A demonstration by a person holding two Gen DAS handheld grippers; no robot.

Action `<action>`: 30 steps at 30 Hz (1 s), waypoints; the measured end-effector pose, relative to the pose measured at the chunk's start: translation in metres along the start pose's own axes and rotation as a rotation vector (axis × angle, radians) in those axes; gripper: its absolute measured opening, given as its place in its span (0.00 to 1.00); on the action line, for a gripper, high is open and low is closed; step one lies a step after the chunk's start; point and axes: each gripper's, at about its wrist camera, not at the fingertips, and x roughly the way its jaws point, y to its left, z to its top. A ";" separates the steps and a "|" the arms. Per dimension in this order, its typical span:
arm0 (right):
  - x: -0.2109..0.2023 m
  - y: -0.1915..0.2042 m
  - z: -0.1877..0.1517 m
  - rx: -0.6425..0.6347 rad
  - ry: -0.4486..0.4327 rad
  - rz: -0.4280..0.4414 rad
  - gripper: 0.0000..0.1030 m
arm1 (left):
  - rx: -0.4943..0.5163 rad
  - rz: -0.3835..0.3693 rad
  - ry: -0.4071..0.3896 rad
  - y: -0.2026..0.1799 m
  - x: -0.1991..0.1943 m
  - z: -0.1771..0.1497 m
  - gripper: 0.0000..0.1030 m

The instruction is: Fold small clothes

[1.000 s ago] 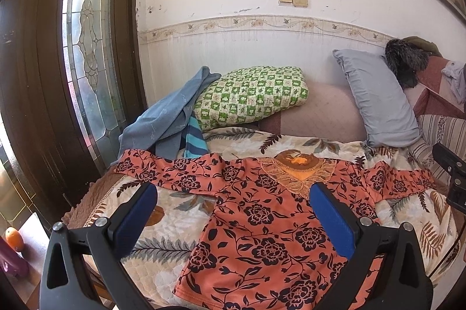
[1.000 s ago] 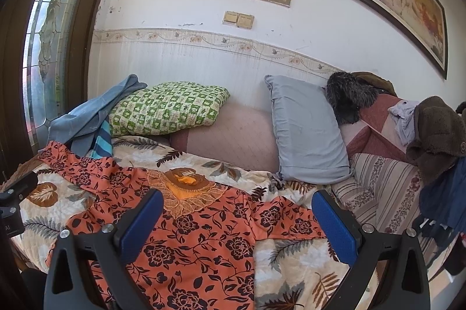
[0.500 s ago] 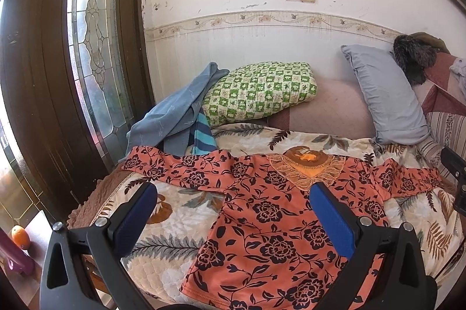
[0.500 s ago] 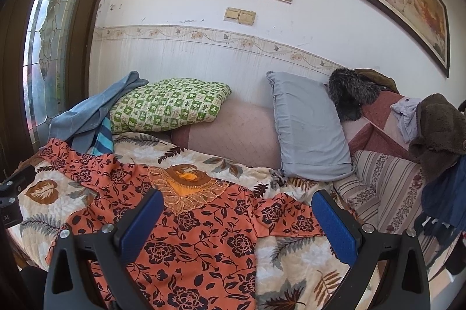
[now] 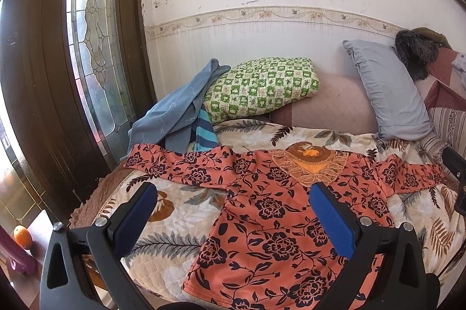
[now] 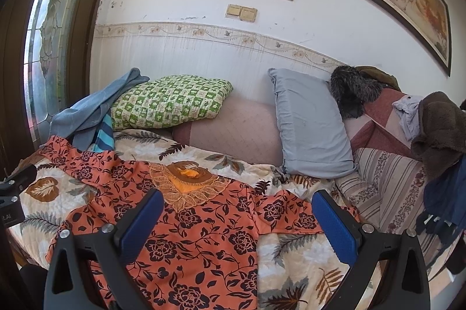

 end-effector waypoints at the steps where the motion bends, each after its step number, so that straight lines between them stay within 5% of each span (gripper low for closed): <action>1: 0.001 0.000 0.000 0.000 0.001 0.000 1.00 | 0.001 0.000 0.001 0.000 0.000 0.000 1.00; 30: 0.015 0.003 -0.008 -0.014 0.035 -0.007 1.00 | -0.019 0.013 0.041 0.012 0.020 -0.010 1.00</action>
